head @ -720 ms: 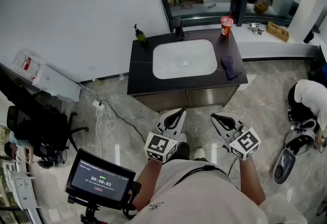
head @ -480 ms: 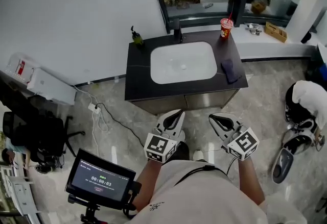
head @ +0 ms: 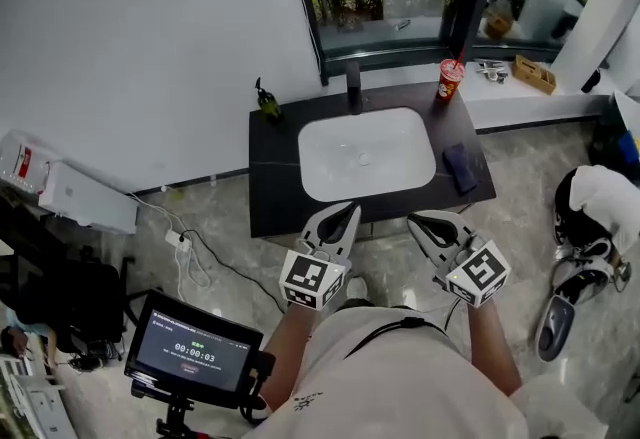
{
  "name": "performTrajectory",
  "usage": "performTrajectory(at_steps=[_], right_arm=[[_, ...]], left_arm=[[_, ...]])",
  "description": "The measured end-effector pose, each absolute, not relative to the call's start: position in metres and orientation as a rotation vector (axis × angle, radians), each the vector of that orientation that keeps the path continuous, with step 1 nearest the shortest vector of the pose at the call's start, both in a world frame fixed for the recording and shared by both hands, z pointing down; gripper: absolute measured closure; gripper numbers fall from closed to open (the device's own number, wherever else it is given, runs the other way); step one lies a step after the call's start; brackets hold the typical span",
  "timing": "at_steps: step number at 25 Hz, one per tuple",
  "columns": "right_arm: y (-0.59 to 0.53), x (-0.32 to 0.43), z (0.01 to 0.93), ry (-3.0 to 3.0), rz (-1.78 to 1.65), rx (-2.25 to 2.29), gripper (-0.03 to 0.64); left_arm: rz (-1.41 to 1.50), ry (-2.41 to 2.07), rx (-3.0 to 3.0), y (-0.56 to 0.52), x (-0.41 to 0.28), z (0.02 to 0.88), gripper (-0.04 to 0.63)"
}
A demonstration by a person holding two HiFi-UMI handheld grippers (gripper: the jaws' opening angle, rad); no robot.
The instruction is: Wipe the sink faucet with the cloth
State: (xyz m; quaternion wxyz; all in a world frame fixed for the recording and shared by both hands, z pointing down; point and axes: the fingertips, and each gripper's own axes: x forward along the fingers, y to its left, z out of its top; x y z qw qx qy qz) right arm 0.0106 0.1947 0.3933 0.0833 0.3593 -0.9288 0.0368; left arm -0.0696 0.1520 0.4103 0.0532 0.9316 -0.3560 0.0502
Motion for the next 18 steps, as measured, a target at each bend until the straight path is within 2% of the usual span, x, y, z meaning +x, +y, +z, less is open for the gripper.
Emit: performTrajectory(at_steps=[11,18], right_arm=[[0.134,-0.015,0.404,-2.757,0.163,1.082,0.614],[0.089,-0.008,0.416,-2.77,0.201,1.041,0.614]], left_arm=[[0.192,-1.032,2.81,0.094,-0.094,0.424,0.6],[0.24,-1.038,2.776,0.056,-0.082,0.436,0.6]])
